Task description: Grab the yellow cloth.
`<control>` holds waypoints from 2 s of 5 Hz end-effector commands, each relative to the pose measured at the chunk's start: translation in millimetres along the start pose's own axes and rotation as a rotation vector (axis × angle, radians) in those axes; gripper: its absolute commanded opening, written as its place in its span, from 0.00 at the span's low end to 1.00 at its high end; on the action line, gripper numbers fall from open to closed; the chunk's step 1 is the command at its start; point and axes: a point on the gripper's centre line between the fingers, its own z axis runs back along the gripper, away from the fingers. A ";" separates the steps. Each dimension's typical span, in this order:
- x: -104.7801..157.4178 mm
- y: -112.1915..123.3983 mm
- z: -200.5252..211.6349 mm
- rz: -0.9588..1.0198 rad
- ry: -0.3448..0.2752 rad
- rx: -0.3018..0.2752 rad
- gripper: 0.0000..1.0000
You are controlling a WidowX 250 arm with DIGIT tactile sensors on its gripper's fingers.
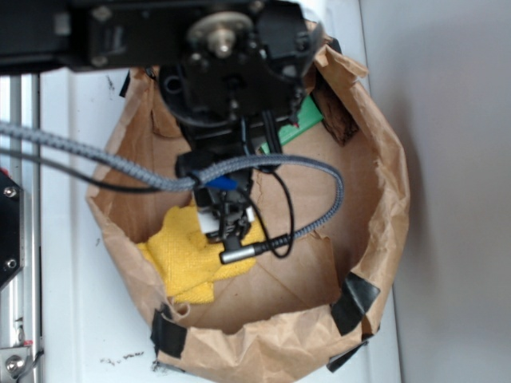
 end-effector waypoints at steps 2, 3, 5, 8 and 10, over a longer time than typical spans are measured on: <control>20.9 -26.6 -70.9 -0.048 -0.078 0.127 1.00; 10.6 -33.1 -68.9 -0.051 -0.050 0.087 1.00; 3.7 -27.6 -73.6 0.043 0.103 -0.029 1.00; -9.5 -39.1 -117.1 -0.002 0.219 -0.056 0.86; -15.7 -32.5 -109.2 -0.019 0.192 -0.095 0.00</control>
